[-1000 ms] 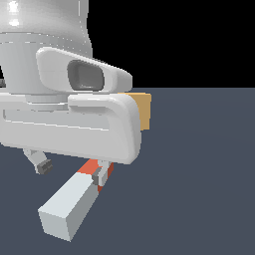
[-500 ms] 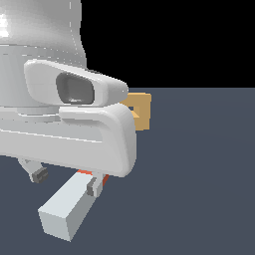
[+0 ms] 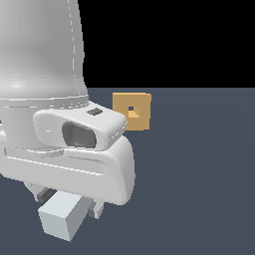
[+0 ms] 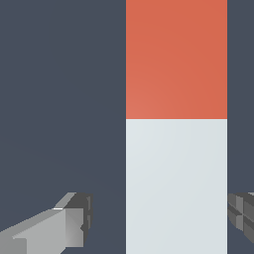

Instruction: Insert the peg into the horizontal hole in a box.

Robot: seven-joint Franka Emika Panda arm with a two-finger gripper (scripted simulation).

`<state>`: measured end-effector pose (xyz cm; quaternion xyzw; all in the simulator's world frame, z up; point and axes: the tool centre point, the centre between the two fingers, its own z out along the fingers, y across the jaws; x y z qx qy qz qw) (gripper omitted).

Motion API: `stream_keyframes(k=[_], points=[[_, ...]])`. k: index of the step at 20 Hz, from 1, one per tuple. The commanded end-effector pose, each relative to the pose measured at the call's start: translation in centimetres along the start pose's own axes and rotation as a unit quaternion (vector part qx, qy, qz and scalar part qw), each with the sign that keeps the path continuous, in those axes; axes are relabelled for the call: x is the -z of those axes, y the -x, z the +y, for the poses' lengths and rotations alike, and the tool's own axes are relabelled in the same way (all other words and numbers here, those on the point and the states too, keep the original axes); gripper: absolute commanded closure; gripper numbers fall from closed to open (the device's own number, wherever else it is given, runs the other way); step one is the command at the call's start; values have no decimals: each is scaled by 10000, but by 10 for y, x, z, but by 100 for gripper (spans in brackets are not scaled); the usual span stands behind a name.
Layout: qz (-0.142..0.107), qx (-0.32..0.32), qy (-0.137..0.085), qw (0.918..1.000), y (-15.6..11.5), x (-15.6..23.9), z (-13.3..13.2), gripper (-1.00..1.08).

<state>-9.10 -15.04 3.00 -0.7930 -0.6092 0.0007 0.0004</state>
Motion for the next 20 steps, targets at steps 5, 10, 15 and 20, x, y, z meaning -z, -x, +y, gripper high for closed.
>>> stream_keyframes(k=[5,10,15,20], points=[[4,0,8,10000,0,-9,1,108],[4,0,8,10000,0,-9,1,108],[4,-1,11,10000,0,-8,1,108],[3,75,11,10000,-11,-6,6,108]])
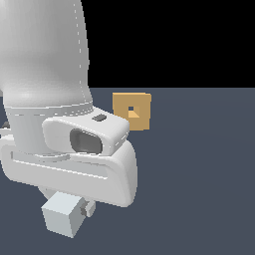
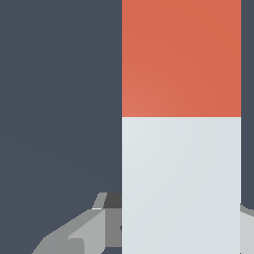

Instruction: Insert the peg into the horizontal hole in a box.

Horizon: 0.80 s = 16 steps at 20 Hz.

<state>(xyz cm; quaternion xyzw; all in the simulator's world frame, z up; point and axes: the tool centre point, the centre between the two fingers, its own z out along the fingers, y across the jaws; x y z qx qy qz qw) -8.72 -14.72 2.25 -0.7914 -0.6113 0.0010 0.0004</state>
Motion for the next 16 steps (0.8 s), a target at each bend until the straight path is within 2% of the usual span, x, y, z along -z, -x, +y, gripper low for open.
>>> stream_keyframes(k=[1,8,16], points=[[3,81,13,10000,-11,3,5,108],[-3,484,13,9988,-69,17,26,108],[-6,1199,13,9928,-174,41,52,108]])
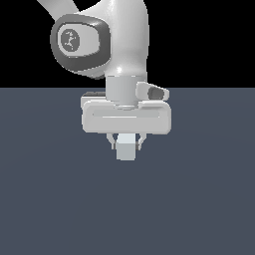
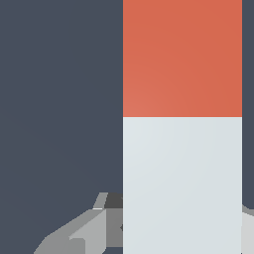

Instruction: Insert the peg into the horizontal hole in a box.

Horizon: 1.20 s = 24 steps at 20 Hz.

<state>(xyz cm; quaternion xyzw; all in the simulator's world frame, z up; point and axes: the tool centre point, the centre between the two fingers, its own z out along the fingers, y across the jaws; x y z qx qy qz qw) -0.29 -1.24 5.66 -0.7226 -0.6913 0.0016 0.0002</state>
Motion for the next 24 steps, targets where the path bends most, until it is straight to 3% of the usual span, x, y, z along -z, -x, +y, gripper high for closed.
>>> stream_keyframes(k=[1,6,12,24], points=[[0,237,15,9997,-33,9,15,108],[3,592,14,9982,-84,21,33,108],[7,844,14,9964,-120,29,43,108],[8,940,3,9956,-132,30,47,108]])
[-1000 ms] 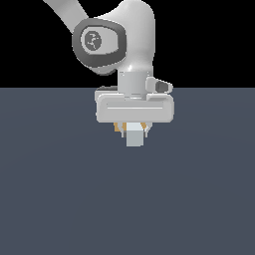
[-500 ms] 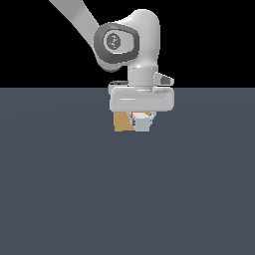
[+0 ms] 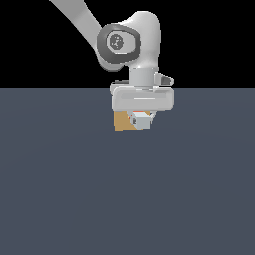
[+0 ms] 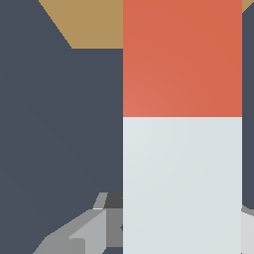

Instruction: Insert the peg into the horizontal hole in a box.

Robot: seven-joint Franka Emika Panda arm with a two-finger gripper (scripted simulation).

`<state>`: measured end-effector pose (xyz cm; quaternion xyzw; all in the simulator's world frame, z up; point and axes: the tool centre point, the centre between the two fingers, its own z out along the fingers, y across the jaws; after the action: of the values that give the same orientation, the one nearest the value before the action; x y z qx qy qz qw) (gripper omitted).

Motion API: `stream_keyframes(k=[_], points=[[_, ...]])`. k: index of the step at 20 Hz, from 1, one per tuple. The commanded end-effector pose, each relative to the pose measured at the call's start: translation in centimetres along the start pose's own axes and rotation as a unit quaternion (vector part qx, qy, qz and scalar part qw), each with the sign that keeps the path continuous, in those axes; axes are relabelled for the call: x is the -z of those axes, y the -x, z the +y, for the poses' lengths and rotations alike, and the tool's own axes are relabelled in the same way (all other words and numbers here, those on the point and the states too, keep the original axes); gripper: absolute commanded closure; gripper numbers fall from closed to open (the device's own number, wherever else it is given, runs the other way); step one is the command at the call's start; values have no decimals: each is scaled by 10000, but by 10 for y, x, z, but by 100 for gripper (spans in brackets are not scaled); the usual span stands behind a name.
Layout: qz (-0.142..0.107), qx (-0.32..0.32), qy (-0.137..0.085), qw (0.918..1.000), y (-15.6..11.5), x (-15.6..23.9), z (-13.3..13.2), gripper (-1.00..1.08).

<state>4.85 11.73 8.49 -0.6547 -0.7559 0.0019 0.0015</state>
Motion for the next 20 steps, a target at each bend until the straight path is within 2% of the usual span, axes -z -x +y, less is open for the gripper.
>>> stream_keyframes(k=[1,10,20], points=[[1,12,30,10000,0,4,2,108],[0,14,19,10000,-7,3,2,108],[2,15,32,10000,-74,4,1,108]])
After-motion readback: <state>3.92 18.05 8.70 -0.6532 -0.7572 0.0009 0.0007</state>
